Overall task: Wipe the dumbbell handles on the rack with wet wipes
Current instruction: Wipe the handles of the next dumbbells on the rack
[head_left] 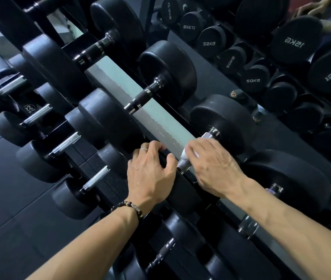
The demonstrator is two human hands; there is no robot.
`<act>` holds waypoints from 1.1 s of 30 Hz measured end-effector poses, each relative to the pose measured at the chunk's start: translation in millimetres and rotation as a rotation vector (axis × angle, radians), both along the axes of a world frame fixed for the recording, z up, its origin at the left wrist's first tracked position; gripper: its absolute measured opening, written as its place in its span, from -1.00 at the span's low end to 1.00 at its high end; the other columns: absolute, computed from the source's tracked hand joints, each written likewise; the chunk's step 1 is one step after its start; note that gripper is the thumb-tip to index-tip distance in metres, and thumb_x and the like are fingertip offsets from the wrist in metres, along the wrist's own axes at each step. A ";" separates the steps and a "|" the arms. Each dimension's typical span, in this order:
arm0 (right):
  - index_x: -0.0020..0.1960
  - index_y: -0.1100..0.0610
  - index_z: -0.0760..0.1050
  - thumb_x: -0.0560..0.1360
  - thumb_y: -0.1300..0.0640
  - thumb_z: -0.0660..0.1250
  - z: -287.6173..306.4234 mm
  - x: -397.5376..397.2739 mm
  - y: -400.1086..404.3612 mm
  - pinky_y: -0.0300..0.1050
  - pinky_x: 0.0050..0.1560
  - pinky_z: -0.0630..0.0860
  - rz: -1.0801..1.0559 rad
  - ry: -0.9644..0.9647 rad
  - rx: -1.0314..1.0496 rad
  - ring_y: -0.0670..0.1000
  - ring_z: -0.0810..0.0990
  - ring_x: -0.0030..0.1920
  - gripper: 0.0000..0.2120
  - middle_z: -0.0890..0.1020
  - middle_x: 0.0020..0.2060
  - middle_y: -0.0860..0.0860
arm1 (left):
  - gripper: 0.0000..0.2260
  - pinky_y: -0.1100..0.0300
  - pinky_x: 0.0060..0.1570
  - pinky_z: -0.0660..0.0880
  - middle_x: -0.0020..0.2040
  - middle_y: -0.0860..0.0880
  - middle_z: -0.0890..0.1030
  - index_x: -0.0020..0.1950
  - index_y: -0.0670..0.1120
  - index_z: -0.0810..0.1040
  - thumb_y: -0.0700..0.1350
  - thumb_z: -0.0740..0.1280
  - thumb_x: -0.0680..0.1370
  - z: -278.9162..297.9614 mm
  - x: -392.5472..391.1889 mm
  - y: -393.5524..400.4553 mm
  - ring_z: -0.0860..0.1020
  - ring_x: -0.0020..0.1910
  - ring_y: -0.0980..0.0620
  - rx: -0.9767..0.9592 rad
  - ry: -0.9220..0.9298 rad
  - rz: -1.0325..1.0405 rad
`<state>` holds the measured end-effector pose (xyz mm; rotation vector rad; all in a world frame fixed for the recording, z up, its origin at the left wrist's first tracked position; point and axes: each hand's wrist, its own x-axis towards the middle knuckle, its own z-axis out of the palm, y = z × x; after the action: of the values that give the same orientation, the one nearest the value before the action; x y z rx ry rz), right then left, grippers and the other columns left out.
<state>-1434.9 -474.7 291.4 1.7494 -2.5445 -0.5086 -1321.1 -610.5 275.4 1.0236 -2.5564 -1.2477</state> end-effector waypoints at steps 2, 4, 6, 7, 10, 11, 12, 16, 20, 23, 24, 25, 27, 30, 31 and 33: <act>0.35 0.32 0.42 0.42 0.22 0.08 -0.6 -4.5 6.2 0.11 0.37 0.41 0.007 -0.036 0.029 0.23 0.49 0.27 -0.47 0.51 0.25 0.21 | -0.65 0.00 0.09 0.38 0.03 0.07 0.49 0.10 0.03 0.46 0.18 0.08 0.46 0.2 0.5 -0.1 0.40 0.05 0.01 -0.006 0.001 -0.005; 0.39 0.34 0.37 0.40 0.25 0.18 0.7 -17.7 1.9 0.13 0.40 0.39 -0.083 0.000 0.089 0.24 0.47 0.30 -0.45 0.49 0.27 0.24 | -0.65 0.00 0.07 0.37 0.01 0.06 0.48 0.10 0.03 0.46 0.17 0.08 0.47 -0.3 0.5 -0.3 0.40 0.04 0.00 -0.012 0.001 -0.008; 0.39 0.32 0.34 0.43 0.23 0.21 3.9 -24.2 -8.6 0.10 0.43 0.33 -0.172 0.028 0.155 0.20 0.44 0.27 -0.47 0.50 0.23 0.20 | -0.66 0.01 0.07 0.37 0.00 0.06 0.48 0.09 0.03 0.46 0.17 0.08 0.47 0.0 0.3 -0.2 0.40 0.03 0.00 -0.013 0.003 -0.011; 0.35 0.28 0.36 0.42 0.21 0.23 2.0 -23.8 -11.8 0.08 0.44 0.30 -0.158 0.019 0.159 0.17 0.43 0.23 -0.50 0.50 0.19 0.16 | -0.65 0.01 0.07 0.37 0.00 0.06 0.48 0.10 0.03 0.46 0.17 0.08 0.47 0.1 0.2 -0.1 0.40 0.04 0.00 -0.012 0.004 -0.010; 0.31 0.15 0.38 0.39 0.21 0.29 -1.6 -14.3 -13.3 0.04 0.52 0.17 -0.024 -0.130 0.182 0.11 0.41 0.25 -0.52 0.47 0.17 0.06 | -0.65 0.02 0.07 0.36 0.01 0.06 0.47 0.10 0.03 0.46 0.17 0.08 0.47 0.2 0.2 0.3 0.40 0.04 0.00 -0.012 0.003 -0.006; 0.33 0.14 0.37 0.40 0.22 0.30 -0.1 -15.8 -13.8 0.01 0.55 0.12 0.006 -0.160 0.208 0.08 0.40 0.28 -0.50 0.46 0.19 0.03 | -0.65 0.04 0.06 0.35 0.00 0.07 0.47 0.10 0.03 0.46 0.17 0.08 0.47 -0.2 0.2 0.1 0.40 0.04 0.01 -0.012 0.001 -0.005; 0.33 0.13 0.36 0.41 0.21 0.33 2.8 -20.6 -16.9 -0.01 0.57 0.09 0.013 -0.148 0.230 0.06 0.40 0.28 -0.50 0.45 0.18 0.01 | -0.65 0.05 0.05 0.34 0.00 0.07 0.47 0.11 0.03 0.46 0.17 0.08 0.46 -0.5 0.2 0.1 0.39 0.04 0.01 -0.013 -0.002 -0.007; 0.25 0.13 0.43 0.42 0.11 0.42 10.4 -31.4 -31.3 0.01 0.49 0.21 -0.033 -0.054 0.322 0.05 0.46 0.16 -0.57 0.51 0.10 0.01 | -0.65 0.04 0.06 0.35 0.00 0.07 0.46 0.11 0.02 0.46 0.17 0.08 0.47 -0.5 0.0 -0.2 0.39 0.03 0.01 -0.013 0.000 -0.008; 0.42 0.12 0.37 0.41 0.26 0.39 8.6 -10.7 -14.9 -0.07 0.49 0.22 0.120 -0.336 0.183 0.05 0.41 0.32 -0.41 0.47 0.27 0.00 | -0.64 0.07 0.03 0.32 0.01 0.08 0.47 0.12 0.02 0.46 0.18 0.08 0.47 -1.5 0.2 0.0 0.36 0.00 0.04 -0.019 0.010 -0.002; 0.25 0.11 0.49 0.36 0.38 0.34 1.7 -38.9 -6.2 -0.04 0.36 0.39 0.017 -0.247 0.019 0.10 0.50 0.17 -0.51 0.54 0.10 0.01 | -0.65 0.08 0.02 0.29 0.00 0.08 0.46 0.11 0.02 0.46 0.17 0.09 0.47 -2.0 0.3 0.1 0.37 0.00 0.03 -0.020 0.016 -0.001; 0.18 0.14 0.51 0.34 0.38 0.30 0.4 -41.1 -5.6 0.00 0.34 0.40 -0.029 -0.191 -0.041 0.14 0.52 0.13 -0.57 0.54 0.04 0.04 | -0.65 0.09 0.02 0.28 -0.01 0.09 0.46 0.11 0.03 0.46 0.17 0.09 0.47 -1.8 0.3 0.3 0.38 0.01 0.03 -0.018 0.017 -0.003; 0.14 0.18 0.51 0.30 0.38 0.29 -2.6 -36.4 -5.3 0.05 0.35 0.41 -0.045 -0.158 -0.073 0.17 0.54 0.09 -0.59 0.55 0.01 0.07 | -0.65 0.09 0.02 0.28 -0.01 0.09 0.46 0.11 0.03 0.46 0.17 0.09 0.47 -1.9 0.2 0.3 0.39 0.02 0.03 -0.017 0.017 -0.003; 0.16 0.23 0.53 0.17 0.40 0.39 -11.7 -14.8 -1.5 0.08 0.34 0.43 0.036 -0.249 -0.063 0.21 0.57 0.11 -0.46 0.59 0.04 0.12 | -0.66 0.07 0.03 0.31 -0.01 0.08 0.47 0.11 0.03 0.47 0.17 0.09 0.47 -2.3 -0.1 0.3 0.41 0.05 0.01 -0.017 0.014 0.002; 0.28 0.25 0.54 0.23 0.39 0.40 -4.9 -1.0 -1.3 0.06 0.39 0.44 0.160 -0.444 -0.030 0.19 0.58 0.22 -0.41 0.62 0.17 0.14 | -0.66 0.03 0.08 0.37 0.00 0.08 0.48 0.11 0.04 0.48 0.16 0.10 0.47 -1.7 0.1 0.2 0.43 0.08 -0.01 -0.022 0.014 0.007; 0.25 0.20 0.56 0.28 0.39 0.34 -2.1 -12.4 -5.4 0.06 0.34 0.50 0.141 -0.441 -0.029 0.16 0.59 0.18 -0.47 0.63 0.14 0.09 | -0.66 0.01 0.09 0.38 0.00 0.07 0.48 0.11 0.04 0.48 0.16 0.10 0.48 -1.3 0.5 0.3 0.43 0.08 -0.01 -0.021 0.015 0.006; 0.09 0.15 0.59 0.34 0.37 0.25 5.8 -37.1 -12.1 0.10 0.16 0.60 0.070 -0.297 -0.105 0.14 0.60 0.01 -0.64 0.63 -0.04 0.05 | -0.65 -0.01 0.09 0.39 -0.01 0.08 0.48 0.11 0.04 0.48 0.16 0.10 0.47 -0.1 0.6 0.3 0.43 0.07 -0.01 -0.022 0.015 0.002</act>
<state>-1471.9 -486.8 297.3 1.9992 -2.6232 -0.1166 -1320.4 -610.2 275.2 1.0082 -2.5513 -1.2195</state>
